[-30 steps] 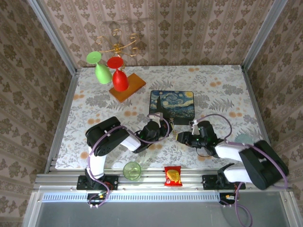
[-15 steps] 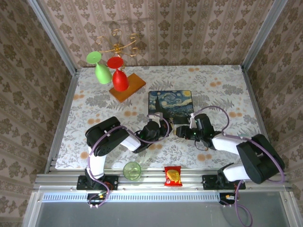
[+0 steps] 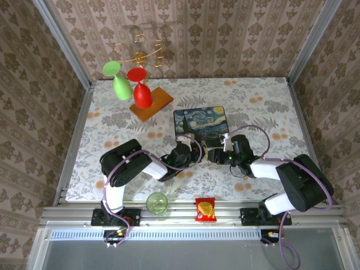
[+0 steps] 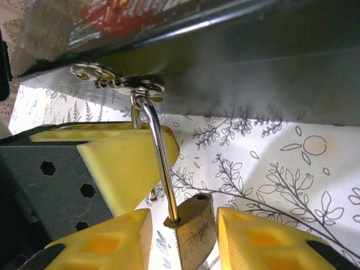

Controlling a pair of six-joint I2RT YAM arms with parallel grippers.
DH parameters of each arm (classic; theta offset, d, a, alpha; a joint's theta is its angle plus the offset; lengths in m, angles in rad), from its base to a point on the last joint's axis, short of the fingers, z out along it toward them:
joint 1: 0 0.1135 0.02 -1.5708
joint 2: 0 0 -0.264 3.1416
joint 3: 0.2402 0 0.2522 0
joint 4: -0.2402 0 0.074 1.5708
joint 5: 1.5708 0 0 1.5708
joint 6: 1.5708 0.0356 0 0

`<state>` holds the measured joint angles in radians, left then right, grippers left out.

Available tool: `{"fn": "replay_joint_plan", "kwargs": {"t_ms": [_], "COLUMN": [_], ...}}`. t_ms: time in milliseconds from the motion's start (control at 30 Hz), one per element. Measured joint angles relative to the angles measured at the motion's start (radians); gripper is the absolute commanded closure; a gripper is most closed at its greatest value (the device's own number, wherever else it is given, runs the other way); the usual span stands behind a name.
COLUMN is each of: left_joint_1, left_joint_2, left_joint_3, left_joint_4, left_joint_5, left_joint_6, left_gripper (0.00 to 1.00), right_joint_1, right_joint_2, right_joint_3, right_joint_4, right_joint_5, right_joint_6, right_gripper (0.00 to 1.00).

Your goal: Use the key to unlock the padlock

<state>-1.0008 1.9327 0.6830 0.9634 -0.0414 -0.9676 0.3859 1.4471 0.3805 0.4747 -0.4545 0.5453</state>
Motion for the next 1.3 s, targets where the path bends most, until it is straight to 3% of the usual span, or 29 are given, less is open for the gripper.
{"fn": "replay_joint_plan", "kwargs": {"t_ms": [233, 367, 500, 600, 667, 767, 1033, 1167, 1300], "left_joint_1": [0.002, 0.002, 0.002, 0.002, 0.003, 0.003, 0.0, 0.006, 0.047], "left_joint_2": [-0.015, -0.023, -0.033, -0.042, -0.048, -0.074, -0.343, -0.399, -0.329], "left_joint_3": [0.0, 0.0, 0.0, -0.001, -0.003, -0.019, 0.011, 0.158, 0.312], "left_joint_4": [-0.027, -0.037, -0.045, -0.05, -0.057, -0.059, -0.286, -0.478, -0.598], "left_joint_5": [0.003, 0.003, 0.0, 0.0, -0.002, -0.007, -0.039, -0.072, -0.075], "left_joint_6": [-0.001, -0.002, -0.002, -0.004, -0.007, -0.005, 0.097, 0.227, 0.36], "left_gripper": [0.98, 0.96, 0.93, 0.89, 0.78, 0.75, 0.55, 0.57, 0.64], "right_joint_1": [0.003, 0.01, 0.022, 0.036, 0.048, 0.064, 0.086, 0.118, 0.173], "right_joint_2": [0.064, 0.072, 0.074, 0.073, 0.063, 0.027, -0.074, -0.07, -0.025], "right_joint_3": [0.024, 0.032, 0.041, 0.042, 0.042, 0.042, 0.032, 0.023, 0.024], "right_joint_4": [0.043, 0.046, 0.039, 0.039, 0.028, -0.017, -0.119, -0.105, -0.053], "right_joint_5": [-0.01, -0.009, 0.006, 0.031, 0.058, 0.108, 0.215, 0.267, 0.331], "right_joint_6": [-0.015, -0.015, -0.016, -0.003, 0.013, 0.036, 0.156, 0.24, 0.313], "right_gripper": [0.77, 0.93, 1.0, 1.0, 1.0, 1.0, 1.0, 1.0, 1.0]}}
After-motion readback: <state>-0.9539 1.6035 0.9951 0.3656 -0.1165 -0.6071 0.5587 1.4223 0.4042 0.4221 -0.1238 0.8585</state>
